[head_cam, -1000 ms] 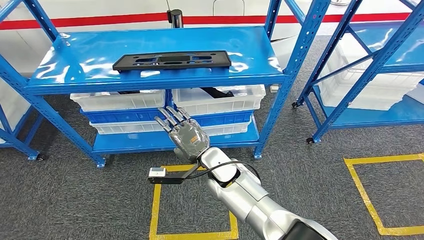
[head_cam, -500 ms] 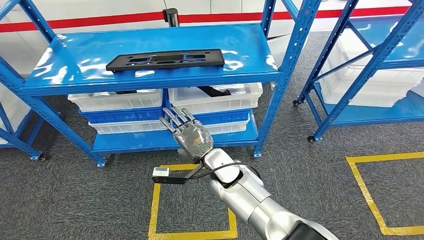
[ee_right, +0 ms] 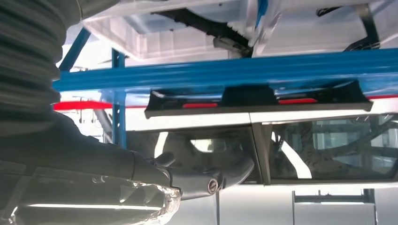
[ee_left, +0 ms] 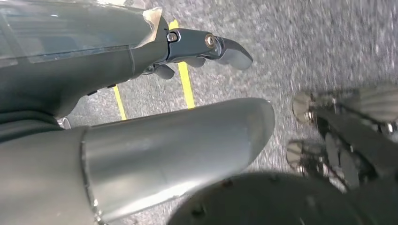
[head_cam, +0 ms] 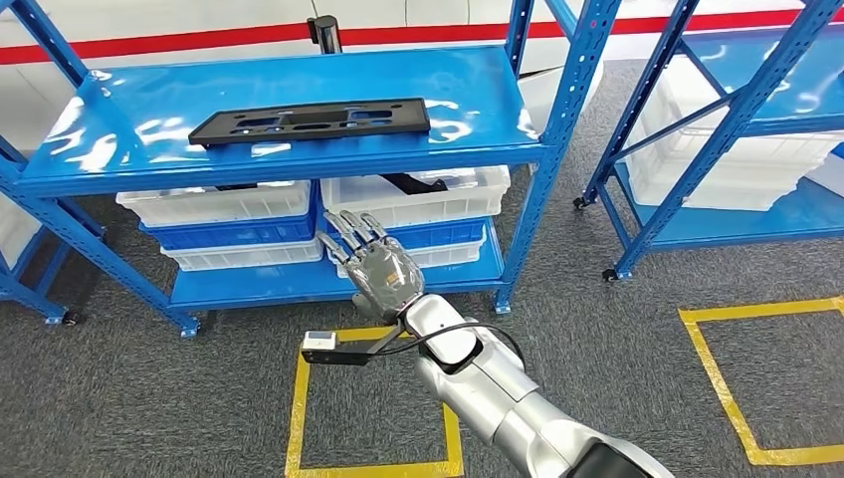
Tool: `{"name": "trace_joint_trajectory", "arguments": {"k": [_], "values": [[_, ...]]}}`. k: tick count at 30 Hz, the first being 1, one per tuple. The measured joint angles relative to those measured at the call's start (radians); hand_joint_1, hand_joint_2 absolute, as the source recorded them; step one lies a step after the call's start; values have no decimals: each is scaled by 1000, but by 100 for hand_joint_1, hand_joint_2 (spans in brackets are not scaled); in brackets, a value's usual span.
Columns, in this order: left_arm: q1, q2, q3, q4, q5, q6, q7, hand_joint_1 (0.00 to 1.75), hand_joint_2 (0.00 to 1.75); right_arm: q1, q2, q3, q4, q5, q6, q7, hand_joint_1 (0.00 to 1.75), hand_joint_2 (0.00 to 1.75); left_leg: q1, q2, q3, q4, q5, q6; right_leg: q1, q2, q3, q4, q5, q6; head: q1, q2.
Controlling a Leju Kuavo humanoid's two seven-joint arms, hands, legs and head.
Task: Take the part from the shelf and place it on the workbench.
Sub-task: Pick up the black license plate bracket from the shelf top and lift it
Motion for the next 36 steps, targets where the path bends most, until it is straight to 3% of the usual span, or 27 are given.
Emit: {"name": "trace_joint_trajectory", "arguments": {"k": [3,6,8,9,11,12,14,18,19,21,23,24,25,26,28,31,33,34,36], "values": [[1,1,0,0,-2,0,-1,0,0,1,2,-1,0,0,-5,0,0,175,6,1,19,-29,5,7,0,-2,-15,29,-18,11,0,0],[-1,1,0,0,-5,-1,-2,0,0,6,0,-2,0,0,-8,0,0,175,10,2,31,-40,5,11,-8,-3,-105,199,-79,13,1,0],[-1,0,2,0,-3,-1,-2,0,0,17,-5,-3,0,1,-8,0,0,175,12,1,33,-39,2,8,-17,-3,-159,276,-90,25,1,0],[0,-3,4,0,0,-1,-2,0,0,21,-7,-3,0,2,-8,1,0,175,14,0,35,-38,-1,4,-22,-4,-158,260,-73,36,1,0],[1,-8,10,0,6,1,-2,0,0,27,-10,-5,-1,5,-7,3,0,175,19,-3,40,-33,-9,-8,-35,-8,-108,133,-10,63,2,0],[1,-9,14,0,8,3,-2,0,0,28,-10,-6,-2,6,-6,3,0,175,20,-4,41,-27,-15,-16,-38,-9,-79,71,16,70,2,0],[2,-10,21,0,9,6,-2,0,0,29,-12,-7,-5,7,-6,3,0,175,19,-4,41,-19,-23,-30,-38,-9,-50,12,36,61,2,0],[3,-13,29,0,11,5,-2,0,0,31,-14,-10,-10,8,-5,4,0,175,28,-4,34,2,-43,-43,-36,-4,-44,13,34,26,0,0],[3,-14,31,0,12,5,-1,0,0,31,-14,-10,-13,8,-4,3,0,175,30,-4,16,41,-65,-46,-37,-4,-41,12,33,20,0,0],[4,-15,35,0,13,4,-1,0,0,33,-14,-11,-15,9,-4,3,0,175,30,-4,-49,170,-122,-50,-33,-4,-37,12,29,12,-1,0],[5,-15,40,0,13,4,1,0,0,36,-14,-11,-15,9,0,3,0,175,30,-4,-106,266,-144,-49,-27,-4,-34,12,26,7,-1,0],[6,-15,42,0,13,3,2,0,0,37,-14,-11,-15,10,2,3,0,175,30,-4,-111,266,-129,-46,-24,-3,-31,12,24,5,-1,0],[6,-14,43,0,12,2,3,0,0,36,-14,-11,-15,10,3,3,0,175,28,-4,-97,226,-97,-39,-22,-2,-28,12,23,3,-1,0],[6,-14,43,0,10,1,3,0,0,35,-12,-12,-15,10,4,3,0,175,26,-4,-68,159,-58,-30,-20,-1,-24,12,21,1,-1,0],[4,-11,44,0,8,0,3,0,0,30,-9,-13,-15,9,5,3,0,175,18,-3,-12,41,-15,-15,-14,1,-20,12,16,1,-1,0],[2,-8,44,0,7,0,5,0,0,25,-6,-15,-16,8,6,3,0,175,8,-2,7,0,-19,-8,-14,2,-21,8,12,14,-1,0],[3,-8,45,0,7,0,6,0,0,24,-4,-15,-16,6,4,1,0,175,10,-1,23,-17,-13,-1,-13,0,-26,21,3,23,0,0],[2,-8,46,0,7,0,7,0,0,23,-3,-16,-17,6,4,-1,0,175,12,0,32,-26,-9,3,-12,-1,-41,51,-12,24,1,0],[0,-9,48,0,7,0,8,0,0,23,-3,-16,-16,4,3,-4,0,175,14,1,39,-33,-8,9,-14,-3,-105,172,-58,19,1,0]]}}
